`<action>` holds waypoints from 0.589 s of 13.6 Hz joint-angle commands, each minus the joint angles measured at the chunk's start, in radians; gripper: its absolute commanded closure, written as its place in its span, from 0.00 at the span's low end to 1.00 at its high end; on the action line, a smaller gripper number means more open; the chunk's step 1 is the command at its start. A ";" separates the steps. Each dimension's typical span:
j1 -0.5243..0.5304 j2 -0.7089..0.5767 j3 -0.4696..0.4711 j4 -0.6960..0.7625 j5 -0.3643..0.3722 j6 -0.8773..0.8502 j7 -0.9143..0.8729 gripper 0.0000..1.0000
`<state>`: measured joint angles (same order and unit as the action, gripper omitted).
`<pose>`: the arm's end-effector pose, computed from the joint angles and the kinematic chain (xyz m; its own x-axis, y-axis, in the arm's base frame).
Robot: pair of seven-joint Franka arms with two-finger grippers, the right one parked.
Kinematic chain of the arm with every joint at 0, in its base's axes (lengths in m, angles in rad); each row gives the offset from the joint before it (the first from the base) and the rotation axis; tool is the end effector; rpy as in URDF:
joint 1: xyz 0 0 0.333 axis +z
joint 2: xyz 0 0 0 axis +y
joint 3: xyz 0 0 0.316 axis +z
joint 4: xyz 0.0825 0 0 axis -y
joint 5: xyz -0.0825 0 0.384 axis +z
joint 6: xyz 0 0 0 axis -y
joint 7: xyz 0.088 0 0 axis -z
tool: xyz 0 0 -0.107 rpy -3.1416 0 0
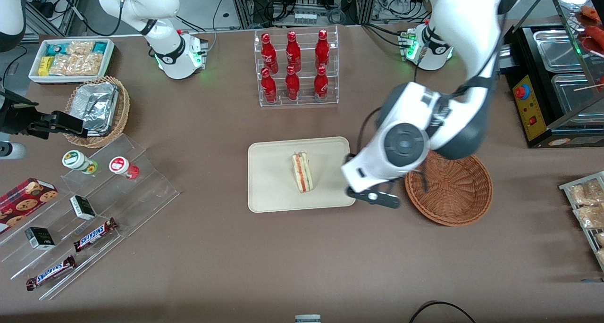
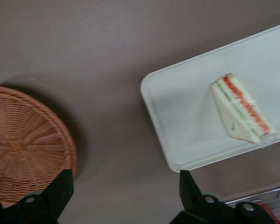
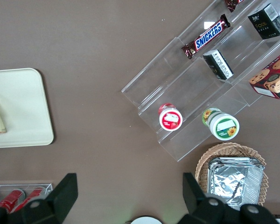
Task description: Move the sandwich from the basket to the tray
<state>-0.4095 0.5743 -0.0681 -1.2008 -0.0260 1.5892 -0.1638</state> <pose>0.6259 -0.3141 0.4357 0.9358 -0.2962 -0.1914 -0.2957 -0.9547 0.0316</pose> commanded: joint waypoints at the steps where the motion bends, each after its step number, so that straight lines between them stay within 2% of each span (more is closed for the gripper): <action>1: 0.082 -0.129 -0.005 -0.135 0.015 -0.006 0.104 0.00; 4: 0.145 -0.252 -0.005 -0.308 0.049 0.040 0.151 0.00; 8: 0.218 -0.341 -0.005 -0.371 0.049 0.019 0.207 0.00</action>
<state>-0.2248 0.3104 -0.0655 -1.4952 0.0099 1.5946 0.0226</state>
